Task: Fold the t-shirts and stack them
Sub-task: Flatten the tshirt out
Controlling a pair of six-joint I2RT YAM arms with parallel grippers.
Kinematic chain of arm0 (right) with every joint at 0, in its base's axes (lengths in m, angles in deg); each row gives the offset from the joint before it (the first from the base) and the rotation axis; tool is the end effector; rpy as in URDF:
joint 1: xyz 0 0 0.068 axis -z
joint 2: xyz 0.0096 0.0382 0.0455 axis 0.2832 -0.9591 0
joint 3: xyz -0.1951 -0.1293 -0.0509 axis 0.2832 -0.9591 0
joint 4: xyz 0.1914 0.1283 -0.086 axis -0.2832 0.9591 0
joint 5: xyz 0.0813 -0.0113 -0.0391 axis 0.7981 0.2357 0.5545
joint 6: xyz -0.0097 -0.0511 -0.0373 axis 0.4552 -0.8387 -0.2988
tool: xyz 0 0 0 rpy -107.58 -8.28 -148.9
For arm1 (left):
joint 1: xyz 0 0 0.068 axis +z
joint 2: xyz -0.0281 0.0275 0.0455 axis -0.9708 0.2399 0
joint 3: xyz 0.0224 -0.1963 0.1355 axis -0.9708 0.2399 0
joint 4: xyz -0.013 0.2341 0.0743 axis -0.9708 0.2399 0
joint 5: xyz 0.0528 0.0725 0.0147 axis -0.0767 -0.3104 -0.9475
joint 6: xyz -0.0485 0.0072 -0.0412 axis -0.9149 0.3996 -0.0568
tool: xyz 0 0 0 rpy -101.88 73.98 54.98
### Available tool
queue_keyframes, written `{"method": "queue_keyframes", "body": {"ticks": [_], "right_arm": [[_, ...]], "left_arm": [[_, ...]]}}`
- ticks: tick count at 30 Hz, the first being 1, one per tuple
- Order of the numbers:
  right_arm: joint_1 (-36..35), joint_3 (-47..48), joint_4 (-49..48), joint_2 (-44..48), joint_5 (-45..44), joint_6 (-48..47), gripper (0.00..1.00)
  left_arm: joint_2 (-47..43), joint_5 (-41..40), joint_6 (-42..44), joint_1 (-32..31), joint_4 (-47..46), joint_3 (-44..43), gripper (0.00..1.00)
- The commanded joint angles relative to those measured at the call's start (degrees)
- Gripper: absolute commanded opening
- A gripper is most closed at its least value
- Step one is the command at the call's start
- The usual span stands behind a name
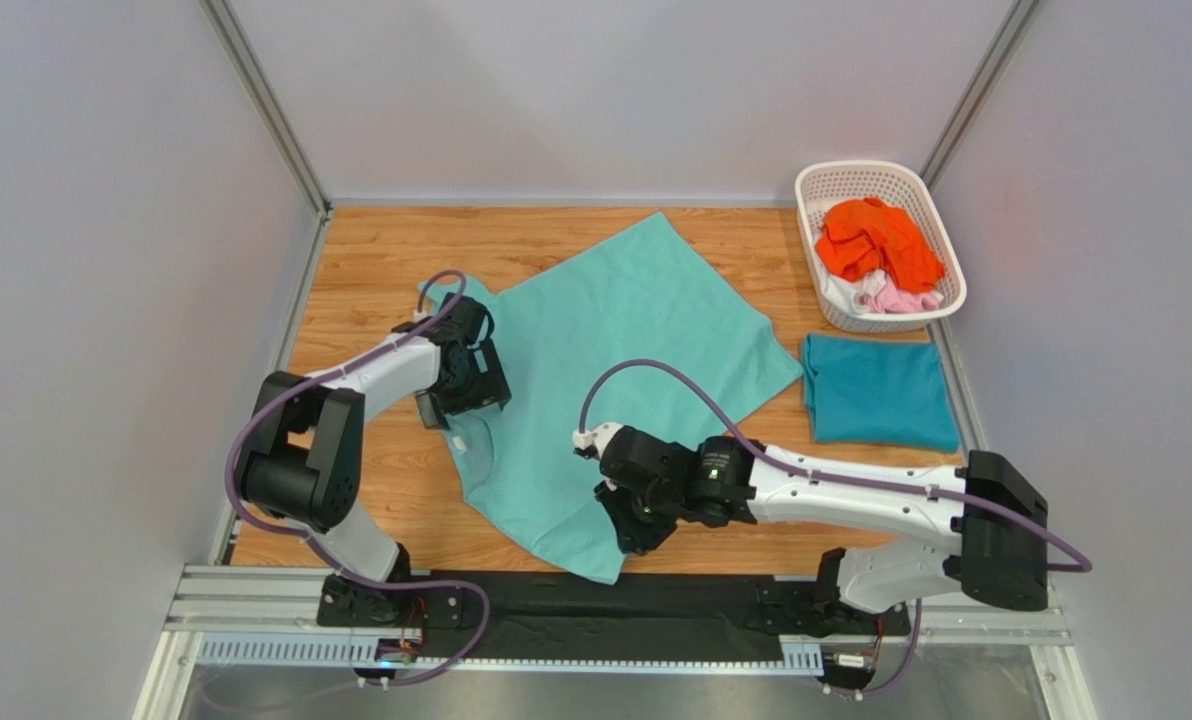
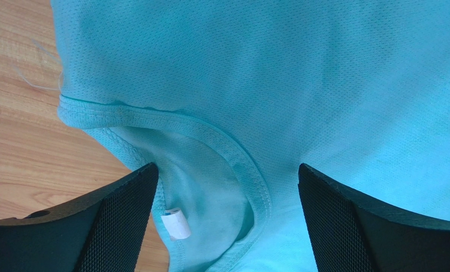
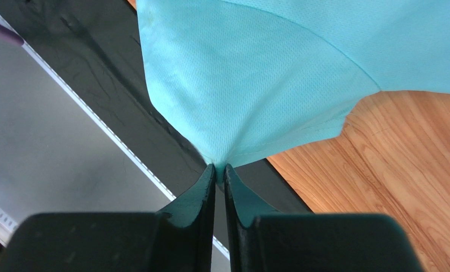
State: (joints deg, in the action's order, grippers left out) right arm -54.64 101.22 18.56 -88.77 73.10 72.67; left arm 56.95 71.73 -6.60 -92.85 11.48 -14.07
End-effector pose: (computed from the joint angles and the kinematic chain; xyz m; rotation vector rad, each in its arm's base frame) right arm 0.0790 0.2423 0.1901 -1.0501 2.6227 0.5951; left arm 0.2733 -0.0749 0.1268 -0.6125 2.7474 -0.0285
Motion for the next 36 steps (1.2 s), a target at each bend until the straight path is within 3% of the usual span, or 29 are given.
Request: {"method": "queue_keyframes", "body": {"ticks": [1, 4, 5, 7, 8, 9, 13, 17, 18, 19, 26, 32, 36], "right_arm": [[1.21, 2.79, 7.06, 0.1, 2.74, -4.46, 0.14], [2.62, 4.81, 9.62, -1.57, -2.19, -5.09, 0.39], [2.8, 5.08, 9.53, -1.66, -2.9, -5.0, 0.56], [3.06, 5.25, 9.1, -1.23, -4.05, -5.0, 0.66], [3.15, 5.34, 8.83, -0.27, -4.66, -5.0, 0.87], [3.67, 5.25, 8.22, 0.18, -7.37, -4.91, 1.0], [8.94, 3.94, 5.32, 2.46, -7.92, -4.74, 1.0], [22.35, 2.18, -1.6, 3.26, -5.02, -6.05, 1.0], [27.44, 1.83, -4.07, 2.3, -2.41, -6.67, 1.0], [27.5, 1.74, -4.09, 1.68, -1.95, -7.37, 1.0], [45.66, 6.91, -10.58, -11.74, 0.07, -10.44, 1.0], [51.13, 13.5, -12.35, -25.1, 2.1, -11.94, 1.0], [51.23, 12.21, -12.97, -27.94, 1.91, -11.42, 1.0]], "left_arm": [[1.6, -1.55, 0.94, 0.21, -0.42, -1.15, 1.0], [2.04, -1.37, 1.46, 0.12, 0.01, -1.59, 1.0], [1.78, -1.63, 1.64, 0.21, 0.19, -1.68, 1.0], [1.61, -2.25, 1.82, 0.21, 1.06, -2.03, 1.0], [1.34, -2.69, 1.9, 0.21, 1.24, -2.03, 1.0], [1.08, -2.78, 1.91, 0.21, 1.24, -2.12, 1.0], [0.72, -3.04, 1.91, 0.21, 1.59, -2.3, 1.0], [0.72, -3.04, 2.08, 0.21, 1.86, -1.95, 1.0], [0.72, -3.13, 2.08, 0.3, 2.21, -1.77, 1.0], [0.72, -3.13, 2.25, 0.3, 2.21, -1.59, 1.0], [0.72, -2.25, 2.78, 1.88, 2.39, -1.77, 1.0], [3.27, -1.28, 4.1, 3.55, 2.65, -4.14, 1.0], [7.04, -0.41, 4.8, 5.38, 3.26, -7.73, 1.0]]}}
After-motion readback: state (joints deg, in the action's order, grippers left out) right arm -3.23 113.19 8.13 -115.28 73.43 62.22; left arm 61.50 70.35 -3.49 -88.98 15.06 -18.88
